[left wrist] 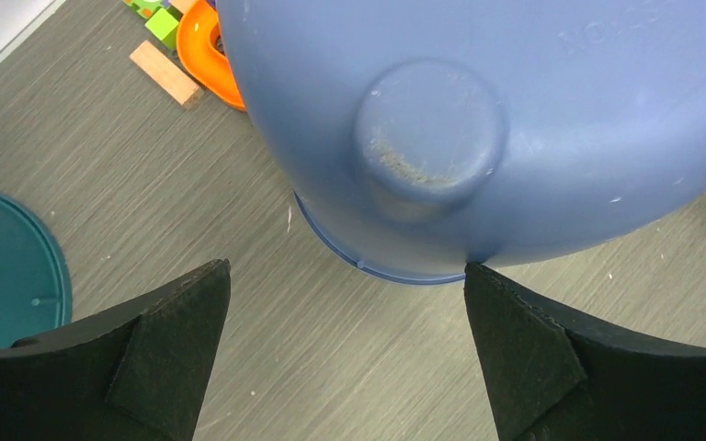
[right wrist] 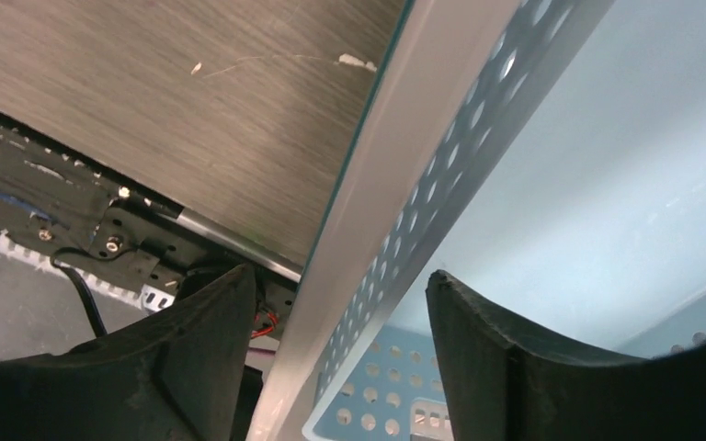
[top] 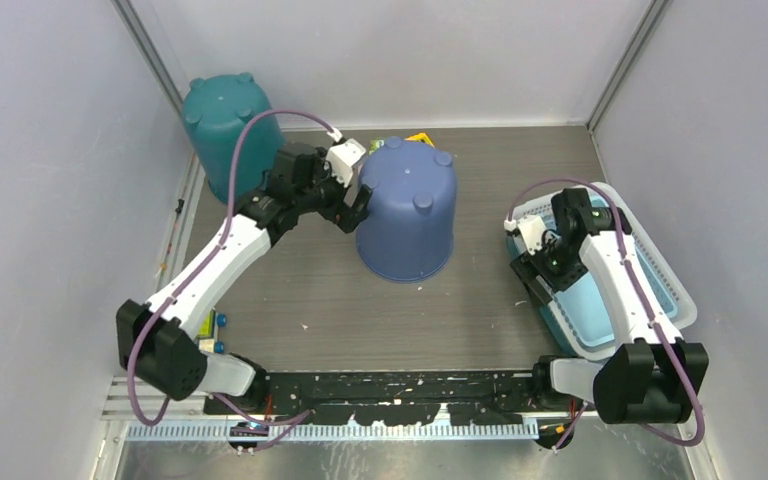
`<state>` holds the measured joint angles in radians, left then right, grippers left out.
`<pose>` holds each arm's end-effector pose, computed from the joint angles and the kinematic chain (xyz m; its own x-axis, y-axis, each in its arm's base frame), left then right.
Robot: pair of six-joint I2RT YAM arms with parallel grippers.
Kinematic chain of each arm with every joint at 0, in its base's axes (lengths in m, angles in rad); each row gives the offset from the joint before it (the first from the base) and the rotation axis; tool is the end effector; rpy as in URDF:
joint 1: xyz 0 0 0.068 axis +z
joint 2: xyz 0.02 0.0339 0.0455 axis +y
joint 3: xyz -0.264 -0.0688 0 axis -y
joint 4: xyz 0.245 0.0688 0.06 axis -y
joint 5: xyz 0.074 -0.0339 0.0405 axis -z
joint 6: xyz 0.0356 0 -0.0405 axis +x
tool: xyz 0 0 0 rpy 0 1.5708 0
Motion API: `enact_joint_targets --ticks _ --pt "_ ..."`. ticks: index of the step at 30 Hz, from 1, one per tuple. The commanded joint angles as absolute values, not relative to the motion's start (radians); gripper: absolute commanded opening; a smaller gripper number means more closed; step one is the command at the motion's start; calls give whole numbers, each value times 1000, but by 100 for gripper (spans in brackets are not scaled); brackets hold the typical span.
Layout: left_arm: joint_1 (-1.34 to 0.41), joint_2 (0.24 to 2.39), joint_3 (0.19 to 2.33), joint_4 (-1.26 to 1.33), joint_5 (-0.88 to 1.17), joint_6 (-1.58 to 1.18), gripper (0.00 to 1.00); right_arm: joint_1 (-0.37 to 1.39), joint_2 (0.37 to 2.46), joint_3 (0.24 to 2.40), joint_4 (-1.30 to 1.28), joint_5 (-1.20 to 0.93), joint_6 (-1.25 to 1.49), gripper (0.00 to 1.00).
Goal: Turn the large container upside down
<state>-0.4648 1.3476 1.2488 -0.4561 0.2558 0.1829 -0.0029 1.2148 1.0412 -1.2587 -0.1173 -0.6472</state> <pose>0.2672 -0.1441 0.3494 -0.3493 0.3720 -0.8600 0.7011 0.7127 0.0235 0.1948 0.0036 0.2694 -0.7821 -0.5965 -0.1800 -0.6078 0.7941 0.0092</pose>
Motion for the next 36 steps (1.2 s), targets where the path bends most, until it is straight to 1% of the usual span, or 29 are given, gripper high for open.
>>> enact_joint_targets --ticks 1,4,9,13,18,22,25,27,32,33,36 --pt "-481 1432 1334 -349 212 144 100 -19 1153 1143 -1376 -170 -717 77" --pt "-508 1503 1390 -348 227 148 100 -20 1133 1264 -1429 -208 -726 85" --pt "-559 1601 1470 -335 251 161 100 -20 1138 1493 -1485 -268 -723 93" --pt "-591 1689 1562 -360 256 173 100 -19 1154 1633 -1454 -334 -671 97" --pt "-610 1811 1721 -437 249 165 100 -19 1175 1658 -1315 -439 -558 98" --pt "-620 1850 1815 -534 325 152 100 -14 1185 1623 -1149 -511 -487 98" --pt "-619 1800 1805 -587 392 147 100 0 1184 1607 -1033 -546 -440 98" --pt "-617 1729 1762 -609 432 170 100 68 1183 1593 -949 -531 -415 99" --pt "-568 1460 1575 -637 449 270 100 311 1243 1601 -843 -299 -436 100" --pt "-544 1385 1533 -639 438 286 100 351 1268 1606 -824 -260 -430 100" --pt "-458 1251 1426 -653 393 323 100 437 1324 1608 -709 -151 -405 100"
